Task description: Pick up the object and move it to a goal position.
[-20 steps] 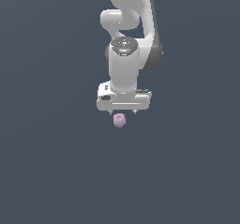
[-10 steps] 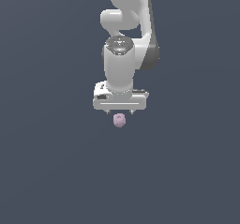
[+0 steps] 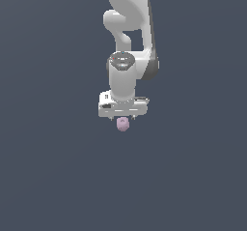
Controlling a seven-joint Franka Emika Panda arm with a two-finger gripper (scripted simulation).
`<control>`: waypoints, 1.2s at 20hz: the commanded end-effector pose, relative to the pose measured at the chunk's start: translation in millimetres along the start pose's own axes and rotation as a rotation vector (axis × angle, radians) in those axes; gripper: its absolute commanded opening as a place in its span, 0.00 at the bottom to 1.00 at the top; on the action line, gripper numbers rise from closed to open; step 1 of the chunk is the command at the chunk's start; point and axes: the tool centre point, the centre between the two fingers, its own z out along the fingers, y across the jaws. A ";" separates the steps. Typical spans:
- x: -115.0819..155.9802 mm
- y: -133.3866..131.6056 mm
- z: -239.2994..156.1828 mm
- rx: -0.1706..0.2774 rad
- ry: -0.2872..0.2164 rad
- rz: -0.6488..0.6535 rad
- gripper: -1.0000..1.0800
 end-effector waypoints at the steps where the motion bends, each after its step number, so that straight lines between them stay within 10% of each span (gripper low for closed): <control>1: -8.5 -0.3 15.3 0.000 -0.004 -0.027 0.96; 24: -26.0 -1.5 80.7 0.002 -0.010 -0.074 0.96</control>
